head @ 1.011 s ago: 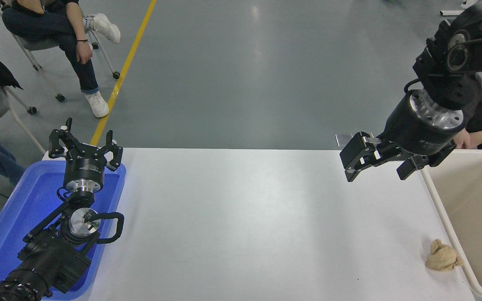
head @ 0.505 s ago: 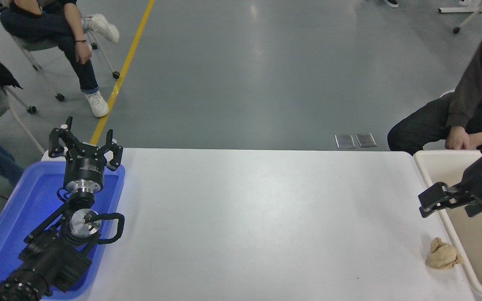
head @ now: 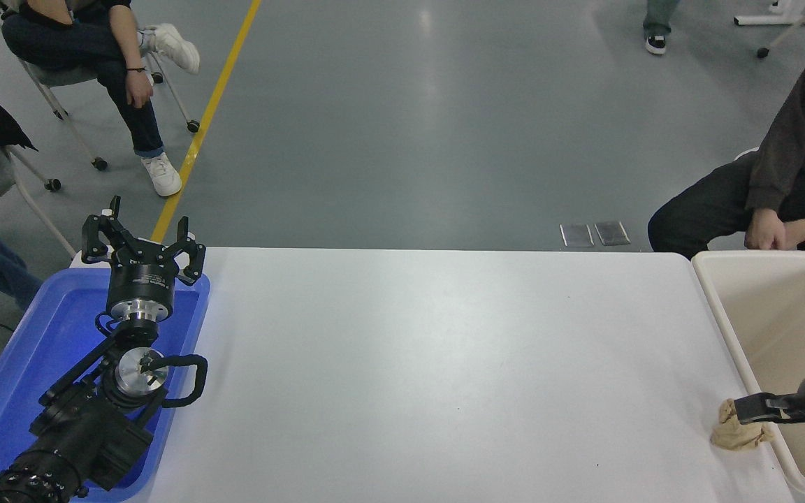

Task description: Pick up paper ball place in dustbin

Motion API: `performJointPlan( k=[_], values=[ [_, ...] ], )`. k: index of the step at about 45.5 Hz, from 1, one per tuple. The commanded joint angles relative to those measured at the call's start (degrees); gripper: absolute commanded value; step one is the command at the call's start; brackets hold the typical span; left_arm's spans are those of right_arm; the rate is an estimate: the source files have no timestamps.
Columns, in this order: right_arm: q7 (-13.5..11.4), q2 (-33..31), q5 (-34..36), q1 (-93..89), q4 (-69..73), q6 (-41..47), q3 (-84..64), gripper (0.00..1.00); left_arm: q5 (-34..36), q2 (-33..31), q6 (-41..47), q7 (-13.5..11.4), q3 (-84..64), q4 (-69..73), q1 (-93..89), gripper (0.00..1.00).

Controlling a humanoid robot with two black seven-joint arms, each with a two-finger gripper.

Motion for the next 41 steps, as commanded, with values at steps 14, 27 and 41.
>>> performJointPlan(
  k=[14, 27, 41],
  values=[
    [-0.1, 2.2, 1.3, -5.2, -2.3, -3.7, 7.6, 1.0, 0.0, 0.0, 0.0, 0.0, 0.0, 0.0, -0.1, 0.99],
    [-0.1, 4.2, 1.3, -6.8, -2.4, -3.8, 7.6, 1.0, 0.0, 0.0, 0.0, 0.1, 0.0, -0.1, -0.1, 0.99],
    [-0.1, 5.9, 1.4, -7.5, -2.6, -4.5, 8.2, 1.0, 0.0, 0.0, 0.0, 0.0, 0.0, 0.0, -0.1, 0.99]
  ],
)
